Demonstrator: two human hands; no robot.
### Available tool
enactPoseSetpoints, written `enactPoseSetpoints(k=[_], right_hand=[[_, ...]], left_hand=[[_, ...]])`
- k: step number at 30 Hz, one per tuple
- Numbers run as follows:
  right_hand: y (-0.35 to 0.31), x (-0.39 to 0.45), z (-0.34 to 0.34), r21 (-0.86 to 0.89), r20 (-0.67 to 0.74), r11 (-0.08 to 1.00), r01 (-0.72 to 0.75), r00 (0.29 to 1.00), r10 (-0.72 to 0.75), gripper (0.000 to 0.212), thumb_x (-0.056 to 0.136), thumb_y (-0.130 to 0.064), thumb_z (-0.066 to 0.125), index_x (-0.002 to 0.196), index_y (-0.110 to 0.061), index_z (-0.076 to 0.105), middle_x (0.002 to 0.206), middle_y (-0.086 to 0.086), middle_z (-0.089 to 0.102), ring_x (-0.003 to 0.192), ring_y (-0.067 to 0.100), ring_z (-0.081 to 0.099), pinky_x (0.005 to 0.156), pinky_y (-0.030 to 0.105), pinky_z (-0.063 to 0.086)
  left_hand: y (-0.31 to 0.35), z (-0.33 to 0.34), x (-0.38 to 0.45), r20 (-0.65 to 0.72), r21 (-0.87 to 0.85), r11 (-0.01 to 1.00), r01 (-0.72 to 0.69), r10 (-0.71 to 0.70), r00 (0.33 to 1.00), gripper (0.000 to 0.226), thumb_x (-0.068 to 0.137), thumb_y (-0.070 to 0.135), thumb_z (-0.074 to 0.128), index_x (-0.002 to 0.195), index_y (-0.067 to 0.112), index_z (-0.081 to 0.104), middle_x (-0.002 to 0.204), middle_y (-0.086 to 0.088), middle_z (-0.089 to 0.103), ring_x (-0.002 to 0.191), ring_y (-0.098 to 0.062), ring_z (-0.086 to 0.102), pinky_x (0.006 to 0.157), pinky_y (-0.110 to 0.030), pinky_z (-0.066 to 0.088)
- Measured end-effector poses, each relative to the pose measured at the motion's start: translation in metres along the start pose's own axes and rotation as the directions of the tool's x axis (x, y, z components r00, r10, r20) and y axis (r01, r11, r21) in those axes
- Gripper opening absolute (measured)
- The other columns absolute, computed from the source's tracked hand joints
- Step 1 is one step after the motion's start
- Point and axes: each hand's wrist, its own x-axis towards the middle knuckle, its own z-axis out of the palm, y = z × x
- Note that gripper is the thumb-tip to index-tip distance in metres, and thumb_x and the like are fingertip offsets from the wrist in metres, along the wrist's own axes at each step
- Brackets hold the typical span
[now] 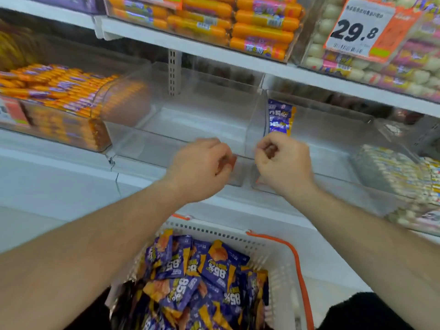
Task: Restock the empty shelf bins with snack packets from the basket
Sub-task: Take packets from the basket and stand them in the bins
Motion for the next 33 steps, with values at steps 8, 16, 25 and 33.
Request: enactPoseSetpoints(k=[8,16,25,33], right_hand=[[0.041,-0.102,0.113,-0.19,0.66,0.928,-0.319,0.659,0.362,0.012,0.087,-0.01,0.06,0.078,-0.011,0.067,0.071,-0.002,0.06,0.07,0.016,0.054,0.065,0.027,0.042],[0.051,-0.197,0.191,-0.5,0.729,0.747,-0.439,0.253,0.636,0.045,0.08,-0.048,0.072,0.069,-0.02,0.038,0.058,-0.001,0.035,0.047,0.015,0.035,0.044,0.03,0.025],[0.054,-0.18,0.19,-0.365,0.71,0.474,-0.802,0.09,0.699,0.035,0.079,-0.006,0.079,0.073,-0.017,0.046,0.068,0.006,0.051,0.06,0.02,0.051,0.059,0.03,0.047],[0.032,-0.067,0.078,-0.248,0.819,0.822,-0.512,0.343,0.461,0.021,0.074,-0.007,0.081,0.091,-0.012,0.07,0.094,0.011,0.071,0.083,0.023,0.067,0.074,0.029,0.057]], left_hand=[[-0.037,0.005,-0.054,0.851,0.158,0.948,0.277,-0.273,0.448,0.025,0.097,0.035,0.049,0.114,0.022,0.062,0.124,0.002,0.061,0.1,-0.014,0.056,0.09,-0.031,0.043],[-0.039,0.002,-0.048,0.919,0.199,0.934,0.295,-0.283,0.276,0.045,0.101,0.04,0.043,0.137,0.015,0.052,0.139,-0.001,0.052,0.124,-0.022,0.05,0.103,-0.035,0.039],[-0.036,0.009,-0.043,0.934,0.191,0.941,0.281,-0.262,0.242,0.046,0.101,0.042,0.044,0.135,0.012,0.053,0.131,-0.003,0.054,0.117,-0.023,0.053,0.094,-0.034,0.04],[-0.031,0.014,-0.046,0.924,0.088,0.924,0.372,-0.215,0.316,0.048,0.092,0.044,0.061,0.133,0.022,0.05,0.128,0.001,0.054,0.117,-0.019,0.054,0.101,-0.034,0.042]])
